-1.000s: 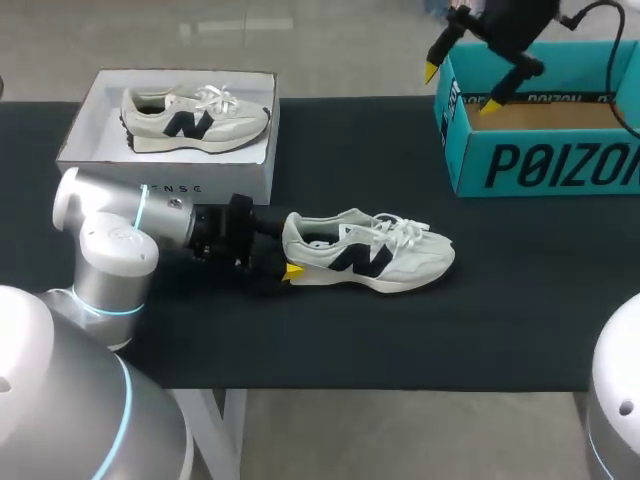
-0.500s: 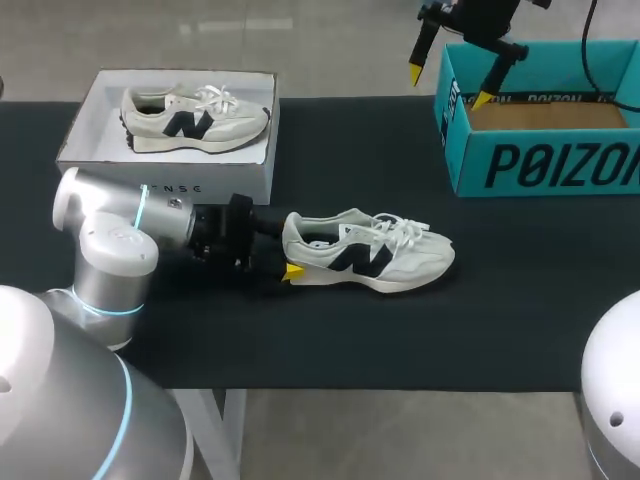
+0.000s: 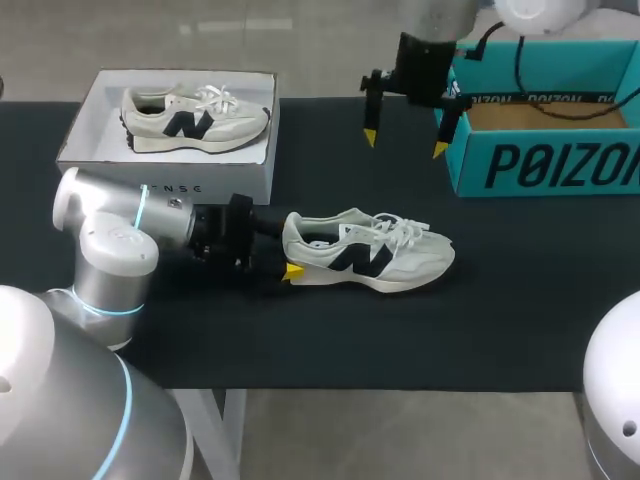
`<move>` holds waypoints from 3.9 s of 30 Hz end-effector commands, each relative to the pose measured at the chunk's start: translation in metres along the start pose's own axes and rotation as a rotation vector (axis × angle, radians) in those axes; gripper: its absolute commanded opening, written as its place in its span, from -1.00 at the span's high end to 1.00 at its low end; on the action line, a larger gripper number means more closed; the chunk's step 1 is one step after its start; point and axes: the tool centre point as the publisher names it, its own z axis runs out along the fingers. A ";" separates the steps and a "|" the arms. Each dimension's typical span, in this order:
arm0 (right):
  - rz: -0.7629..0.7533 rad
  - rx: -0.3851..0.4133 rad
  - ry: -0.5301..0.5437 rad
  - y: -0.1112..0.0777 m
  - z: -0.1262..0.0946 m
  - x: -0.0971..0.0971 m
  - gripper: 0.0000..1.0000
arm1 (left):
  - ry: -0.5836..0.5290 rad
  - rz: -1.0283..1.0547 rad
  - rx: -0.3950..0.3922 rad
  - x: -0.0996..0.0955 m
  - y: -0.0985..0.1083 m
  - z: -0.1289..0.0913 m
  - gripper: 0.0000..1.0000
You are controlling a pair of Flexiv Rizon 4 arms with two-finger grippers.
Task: Take the shoe out of the shoebox, open the shoe tongue, remove and reinsert the insole, then place the shoe into the shoebox
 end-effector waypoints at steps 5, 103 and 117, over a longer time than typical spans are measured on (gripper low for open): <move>0.054 -0.004 -0.014 -0.027 0.051 0.017 -1.00 | -0.002 0.000 0.002 -0.001 0.001 0.002 1.00; 0.241 0.085 -0.328 0.006 0.157 -0.083 1.00 | -0.002 0.000 0.002 -0.001 0.001 0.002 1.00; 0.171 0.023 -0.250 -0.002 0.118 -0.071 -1.00 | -0.002 0.000 0.002 -0.001 0.001 0.002 1.00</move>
